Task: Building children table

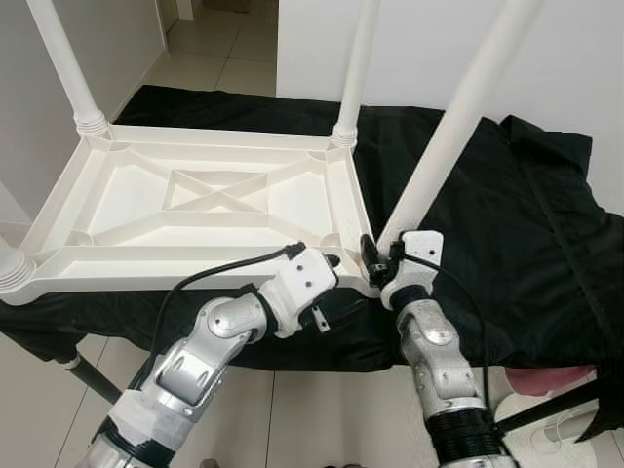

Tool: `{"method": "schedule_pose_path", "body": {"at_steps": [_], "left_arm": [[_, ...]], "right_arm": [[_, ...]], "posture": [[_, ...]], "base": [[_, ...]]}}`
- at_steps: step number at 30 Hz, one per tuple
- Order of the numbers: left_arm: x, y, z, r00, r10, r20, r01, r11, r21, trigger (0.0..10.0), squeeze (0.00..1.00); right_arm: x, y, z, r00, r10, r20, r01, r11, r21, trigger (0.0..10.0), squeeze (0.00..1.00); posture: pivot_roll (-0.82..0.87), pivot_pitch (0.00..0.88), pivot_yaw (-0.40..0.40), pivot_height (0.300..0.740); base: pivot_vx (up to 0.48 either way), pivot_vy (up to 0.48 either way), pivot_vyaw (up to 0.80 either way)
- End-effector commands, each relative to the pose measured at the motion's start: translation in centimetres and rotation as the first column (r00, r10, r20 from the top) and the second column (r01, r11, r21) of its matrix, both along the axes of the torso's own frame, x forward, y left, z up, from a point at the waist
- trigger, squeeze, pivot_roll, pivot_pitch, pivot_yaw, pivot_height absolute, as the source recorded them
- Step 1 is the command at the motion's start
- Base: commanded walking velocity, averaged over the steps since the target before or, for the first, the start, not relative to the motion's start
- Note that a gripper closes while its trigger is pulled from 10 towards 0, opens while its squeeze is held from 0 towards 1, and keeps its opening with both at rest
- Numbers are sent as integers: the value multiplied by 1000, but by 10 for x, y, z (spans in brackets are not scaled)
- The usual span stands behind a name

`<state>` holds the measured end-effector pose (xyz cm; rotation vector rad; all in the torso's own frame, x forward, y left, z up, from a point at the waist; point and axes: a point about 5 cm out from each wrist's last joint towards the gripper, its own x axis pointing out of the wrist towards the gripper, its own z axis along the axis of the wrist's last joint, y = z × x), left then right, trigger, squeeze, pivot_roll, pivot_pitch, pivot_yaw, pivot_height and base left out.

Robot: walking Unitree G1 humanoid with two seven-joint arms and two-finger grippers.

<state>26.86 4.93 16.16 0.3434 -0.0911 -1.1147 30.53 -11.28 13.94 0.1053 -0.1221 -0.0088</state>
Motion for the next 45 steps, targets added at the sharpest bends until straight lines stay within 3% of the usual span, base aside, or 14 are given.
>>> {"method": "schedule_pose_path", "body": {"at_steps": [1,4,17,18,23,29,30,32,36,45], "left_arm": [[-5,-2,-4,999,-39,-13,40,999,15,10000,0],[-5,-1,-3,999,-35,-15,36,999,12,10000,0],[-6,-1,-4,999,-38,-19,38,999,13,10000,0],[-6,-1,-4,999,-37,-20,37,999,12,10000,0],[-5,-1,-3,999,-35,-19,35,999,9,10000,0],[-4,-1,-2,999,-32,-16,32,999,11,10000,0],[-3,0,-2,1000,-27,-15,27,1000,11,10000,0],[-3,0,-2,1000,-27,-15,27,1000,11,10000,0],[-3,2,-2,1000,-16,-17,16,1000,9,10000,0],[-2,3,-2,1000,-19,-17,20,1000,16,10000,0]], "right_arm": [[-5,-2,-10,995,-77,-55,78,997,10,10000,0],[-7,7,-7,998,-43,-44,43,999,4,10000,0],[-8,3,-3,998,-52,-31,52,999,-4,10000,0],[-7,-4,0,999,-31,-7,31,1000,-1,10000,1000],[1,-21,8,999,23,27,-22,999,-29,10000,1000],[4,-22,9,998,61,19,-60,997,-58,10000,1000],[3,-20,8,995,94,18,-92,994,-65,10000,0],[3,-20,8,995,94,18,-92,994,-65,10000,0],[1,-20,4,979,204,2,-203,974,-102,10000,0],[10,-35,-1,921,387,-45,-388,897,-213,10000,0]], "posture": [[8,61,-75,740],[7,65,-74,740],[4,67,-72,740],[1,71,-71,740],[-1,74,-69,740],[2,78,-71,740],[5,81,-69,740],[5,81,-69,740],[10,84,-69,740],[5,85,-58,740]], "base": [[0,0,0],[0,0,0],[0,0,0],[0,0,0],[0,0,0],[0,0,0],[0,0,0],[0,0,0],[0,0,0],[0,0,0]]}}
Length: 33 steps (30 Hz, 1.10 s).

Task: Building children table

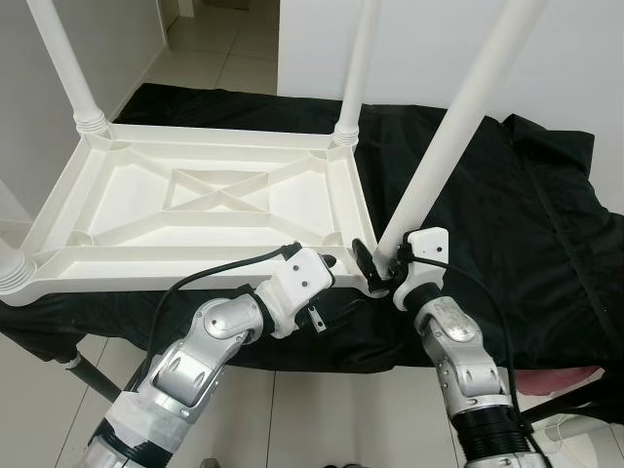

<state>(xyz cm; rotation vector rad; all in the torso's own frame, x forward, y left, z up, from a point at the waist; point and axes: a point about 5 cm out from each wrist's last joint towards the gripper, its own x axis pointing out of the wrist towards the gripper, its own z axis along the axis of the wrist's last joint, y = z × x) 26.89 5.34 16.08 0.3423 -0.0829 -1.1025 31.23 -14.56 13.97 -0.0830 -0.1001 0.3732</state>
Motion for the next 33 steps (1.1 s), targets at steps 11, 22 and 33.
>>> {"method": "schedule_pose_path", "body": {"at_steps": [11,22,33], "left_arm": [[-3,-3,0,999,-43,-11,44,999,14,10000,0],[-3,-4,1,999,-41,-7,41,999,11,10000,0],[-4,-4,0,999,-37,-12,37,999,10,10000,0]], "right_arm": [[19,-4,6,991,131,13,-130,989,-77,9490,0],[25,5,5,974,228,9,-226,970,-89,0,0],[19,-2,-9,986,161,-33,-164,983,-84,10000,0]], "posture": [[7,90,-53,740],[14,86,-57,740],[8,93,-62,740]], "base": [[0,0,0],[0,0,0],[0,0,0]]}}
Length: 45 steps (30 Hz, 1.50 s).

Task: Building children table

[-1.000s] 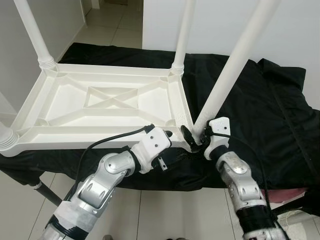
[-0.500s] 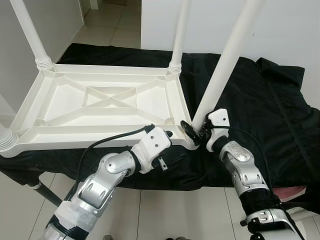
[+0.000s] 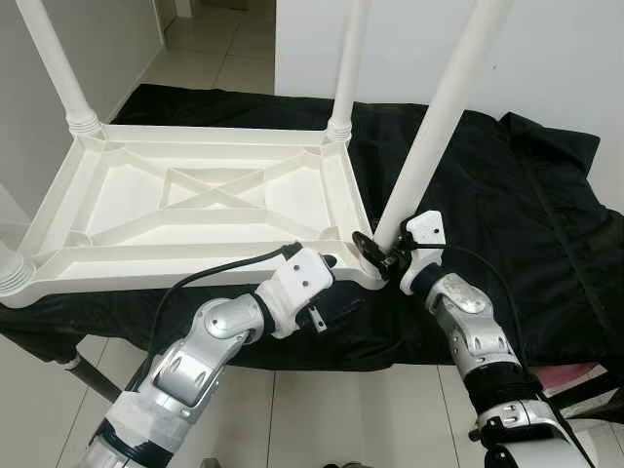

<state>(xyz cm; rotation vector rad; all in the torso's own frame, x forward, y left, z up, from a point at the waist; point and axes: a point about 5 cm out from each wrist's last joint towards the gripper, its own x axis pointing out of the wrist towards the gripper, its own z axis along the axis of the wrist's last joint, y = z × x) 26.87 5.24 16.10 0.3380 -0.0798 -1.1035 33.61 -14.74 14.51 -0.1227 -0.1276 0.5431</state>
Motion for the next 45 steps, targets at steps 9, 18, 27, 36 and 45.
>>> {"method": "schedule_pose_path", "body": {"at_steps": [9,18,27,36,45], "left_arm": [[-5,-3,-1,999,-42,-11,42,999,9,10000,0],[-6,-4,-2,999,-47,-16,47,999,8,10000,0],[-6,-3,-2,999,-49,-18,49,999,12,10000,0],[-7,-3,-3,999,-45,-20,46,999,11,10000,0],[-5,-4,-2,999,-43,-15,43,999,11,10000,0]], "right_arm": [[-10,3,-16,986,-152,-65,153,988,4,10000,0],[-16,8,-13,933,-348,-90,354,933,60,10000,0],[-31,22,-24,805,-577,-134,590,802,93,10000,0],[-33,39,-13,834,-538,-121,551,816,175,10000,1000],[-32,39,-2,906,-421,-53,423,887,183,10000,1000]], "posture": [[0,95,-62,740],[-4,98,-59,740],[4,100,-65,740],[8,92,-70,740],[6,87,-75,740]], "base": [[0,0,0],[0,0,0],[0,0,0],[0,0,0],[0,0,0]]}}
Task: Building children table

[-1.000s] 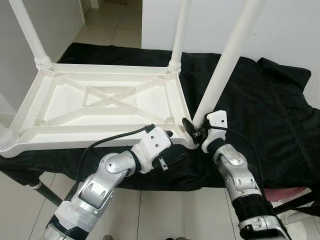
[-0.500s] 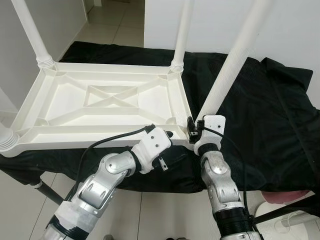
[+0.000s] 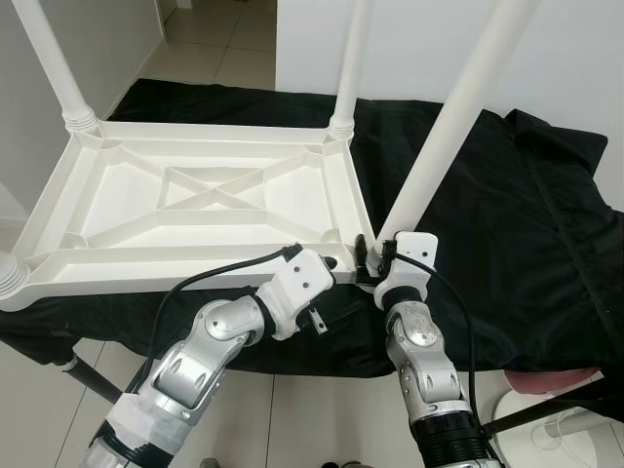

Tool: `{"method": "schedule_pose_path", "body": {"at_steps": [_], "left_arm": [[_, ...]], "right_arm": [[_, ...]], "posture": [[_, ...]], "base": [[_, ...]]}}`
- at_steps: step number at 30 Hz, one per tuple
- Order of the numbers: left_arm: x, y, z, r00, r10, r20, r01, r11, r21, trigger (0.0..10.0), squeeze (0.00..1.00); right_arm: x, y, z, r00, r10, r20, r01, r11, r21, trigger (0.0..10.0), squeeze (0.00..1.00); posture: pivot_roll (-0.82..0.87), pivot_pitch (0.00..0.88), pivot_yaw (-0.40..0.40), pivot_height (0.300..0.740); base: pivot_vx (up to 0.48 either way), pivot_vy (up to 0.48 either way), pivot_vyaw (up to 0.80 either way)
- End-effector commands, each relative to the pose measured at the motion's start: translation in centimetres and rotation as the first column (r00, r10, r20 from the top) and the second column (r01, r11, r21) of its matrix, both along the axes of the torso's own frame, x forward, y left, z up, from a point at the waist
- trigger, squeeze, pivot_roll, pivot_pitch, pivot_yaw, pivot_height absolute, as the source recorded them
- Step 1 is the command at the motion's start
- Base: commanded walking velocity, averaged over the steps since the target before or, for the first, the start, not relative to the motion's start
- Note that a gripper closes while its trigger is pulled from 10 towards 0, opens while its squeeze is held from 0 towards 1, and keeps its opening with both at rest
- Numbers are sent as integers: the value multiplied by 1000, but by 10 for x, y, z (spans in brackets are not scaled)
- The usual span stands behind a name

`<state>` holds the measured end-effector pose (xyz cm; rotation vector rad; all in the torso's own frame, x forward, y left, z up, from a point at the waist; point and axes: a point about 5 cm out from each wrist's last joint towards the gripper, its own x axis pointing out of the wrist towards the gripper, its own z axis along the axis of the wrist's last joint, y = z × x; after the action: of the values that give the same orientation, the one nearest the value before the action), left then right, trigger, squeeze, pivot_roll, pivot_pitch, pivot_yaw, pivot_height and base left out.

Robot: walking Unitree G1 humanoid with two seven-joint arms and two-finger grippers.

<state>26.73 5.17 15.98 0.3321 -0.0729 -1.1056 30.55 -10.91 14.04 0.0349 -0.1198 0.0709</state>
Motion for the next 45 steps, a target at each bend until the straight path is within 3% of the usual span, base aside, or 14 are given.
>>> {"method": "schedule_pose_path", "body": {"at_steps": [1,6,7,9,22,23,24,27,28,39,40,41,42,45], "left_arm": [[-4,-3,-1,999,-43,-6,44,999,14,10000,0],[-4,-4,-2,999,-48,-6,49,999,17,10000,0],[-3,-4,-2,999,-49,-6,49,999,19,10000,0],[-3,-4,-2,999,-51,-6,51,998,21,10000,0],[-5,-5,-5,997,-73,-25,74,997,26,10000,0],[-6,-4,-5,996,-78,-35,79,997,22,2902,0],[-6,-3,-4,996,-81,-36,81,997,14,0,0],[-6,-3,-3,996,-82,-47,82,997,-6,0,0],[-5,-3,-4,997,-65,-36,65,998,13,8118,0],[-3,-3,-4,998,-59,-24,60,997,38,10000,0],[-2,-3,-4,998,-58,-24,59,998,39,10000,0],[-2,-3,-4,998,-58,-24,59,998,39,10000,0],[-1,-2,-3,998,-55,-22,56,998,40,10000,0],[-1,-2,-3,998,-53,-22,53,998,39,10000,0]], "right_arm": [[-1,-4,4,999,31,27,-30,999,-13,10000,1000],[4,-17,2,995,102,6,-102,993,-55,10000,1000],[5,-19,1,992,128,-2,-127,990,-61,10000,267],[9,-24,2,988,155,7,-153,984,-93,10000,0],[25,-26,9,948,316,19,-306,930,-202,10000,0],[28,-25,9,938,348,8,-338,916,-214,10000,0],[30,-23,8,928,373,2,-364,906,-217,10000,0],[32,-21,8,911,413,-6,-403,886,-229,10000,0],[32,-21,7,906,423,-11,-414,881,-230,10000,0],[36,-25,3,875,481,-43,-476,843,-249,9843,0],[37,-27,2,875,482,-49,-478,842,-251,6549,0],[37,-27,2,875,482,-49,-478,842,-251,6549,0],[38,-30,1,875,480,-55,-478,842,-252,0,0],[39,-32,-1,876,479,-60,-478,843,-247,0,0]], "posture": [[6,83,-74,740],[8,76,-72,740],[7,74,-71,740],[6,70,-71,740],[12,63,-68,740],[15,62,-67,740],[16,62,-68,740],[17,62,-67,740],[18,62,-67,740],[17,70,-62,740],[17,71,-61,740],[17,71,-61,740],[18,75,-62,740],[17,76,-61,740]], "base": [[0,0,0],[0,0,0],[0,0,0],[0,0,0],[0,0,0],[0,0,0],[0,0,0],[0,0,0],[0,0,0],[0,0,0],[0,0,0],[0,0,0],[0,0,0],[0,0,0]]}}
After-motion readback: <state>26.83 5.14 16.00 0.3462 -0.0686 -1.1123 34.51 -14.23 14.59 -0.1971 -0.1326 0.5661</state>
